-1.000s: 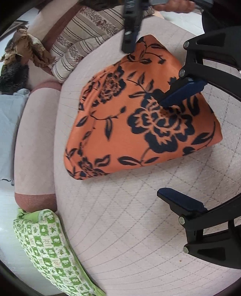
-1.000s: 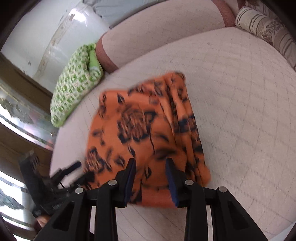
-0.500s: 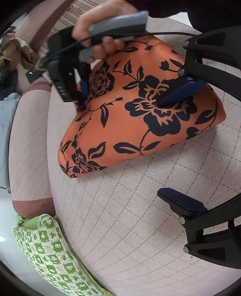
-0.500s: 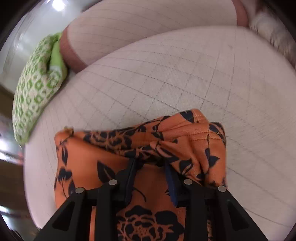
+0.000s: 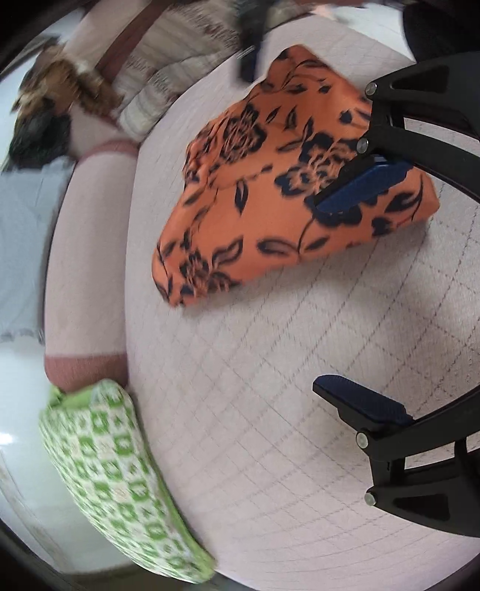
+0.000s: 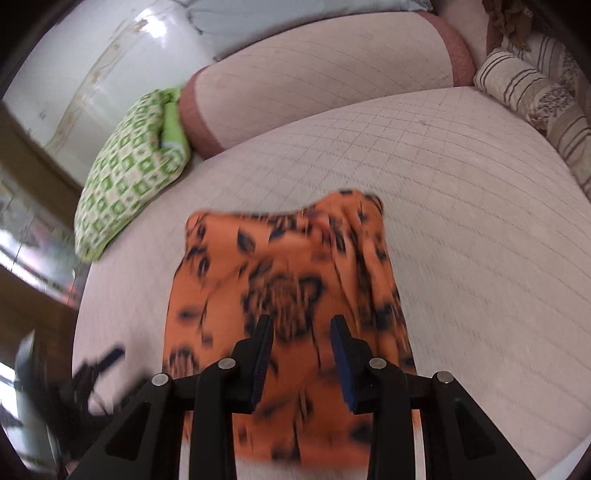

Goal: Fold small clothes

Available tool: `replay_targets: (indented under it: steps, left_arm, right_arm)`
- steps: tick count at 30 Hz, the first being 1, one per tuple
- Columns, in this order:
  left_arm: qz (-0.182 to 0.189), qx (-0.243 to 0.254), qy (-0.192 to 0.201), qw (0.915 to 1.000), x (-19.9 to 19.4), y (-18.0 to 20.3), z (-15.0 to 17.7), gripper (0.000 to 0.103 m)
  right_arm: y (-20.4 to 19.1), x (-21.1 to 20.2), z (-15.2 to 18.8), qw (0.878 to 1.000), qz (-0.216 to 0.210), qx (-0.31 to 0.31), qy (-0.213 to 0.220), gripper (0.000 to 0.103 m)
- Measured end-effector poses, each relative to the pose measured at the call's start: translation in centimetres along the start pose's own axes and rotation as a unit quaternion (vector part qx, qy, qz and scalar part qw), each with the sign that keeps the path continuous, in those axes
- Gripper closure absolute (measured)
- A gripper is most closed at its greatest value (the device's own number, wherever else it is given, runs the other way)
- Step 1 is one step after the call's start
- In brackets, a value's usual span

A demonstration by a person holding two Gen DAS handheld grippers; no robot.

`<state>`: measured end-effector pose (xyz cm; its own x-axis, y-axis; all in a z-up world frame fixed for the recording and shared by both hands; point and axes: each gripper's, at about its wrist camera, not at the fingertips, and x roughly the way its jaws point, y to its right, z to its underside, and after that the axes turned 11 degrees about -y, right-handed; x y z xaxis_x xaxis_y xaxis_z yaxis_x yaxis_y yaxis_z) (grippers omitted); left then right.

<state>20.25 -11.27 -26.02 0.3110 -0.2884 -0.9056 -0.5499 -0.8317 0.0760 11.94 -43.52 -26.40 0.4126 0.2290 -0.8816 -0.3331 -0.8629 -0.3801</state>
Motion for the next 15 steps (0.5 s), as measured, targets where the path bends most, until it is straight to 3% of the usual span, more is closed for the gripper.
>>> replay_targets:
  steps: [4, 6, 8, 11, 15]
  left_arm:
    - [-0.039, 0.014, -0.038, 0.9984, 2.7, 0.9, 0.3, 0.012]
    - [-0.053, 0.014, -0.031, 0.9980, 2.6, 1.3, 0.3, 0.013]
    - [-0.045, 0.009, -0.027, 0.9986, 2.2, 1.1, 0.1, 0.014]
    - [-0.022, -0.009, -0.012, 0.9997, 1.5, 0.5, -0.2, 0.014]
    - [0.021, -0.036, 0.012, 0.9991, 0.3, -0.5, -0.8, 0.014]
  right_arm:
    - [2.0, 2.0, 4.3, 0.998, 0.041, -0.001, -0.041, 0.065]
    - [3.1, 2.7, 5.3, 0.999, 0.028, 0.004, -0.028, 0.055]
    - [3.6, 2.3, 5.0, 0.999, 0.029, 0.027, -0.037, 0.041]
    - [4.6, 1.4, 4.2, 0.998, -0.011, 0.054, -0.035, 0.041]
    - [5.8, -0.6, 3.5, 0.996, -0.033, 0.072, 0.029, 0.041]
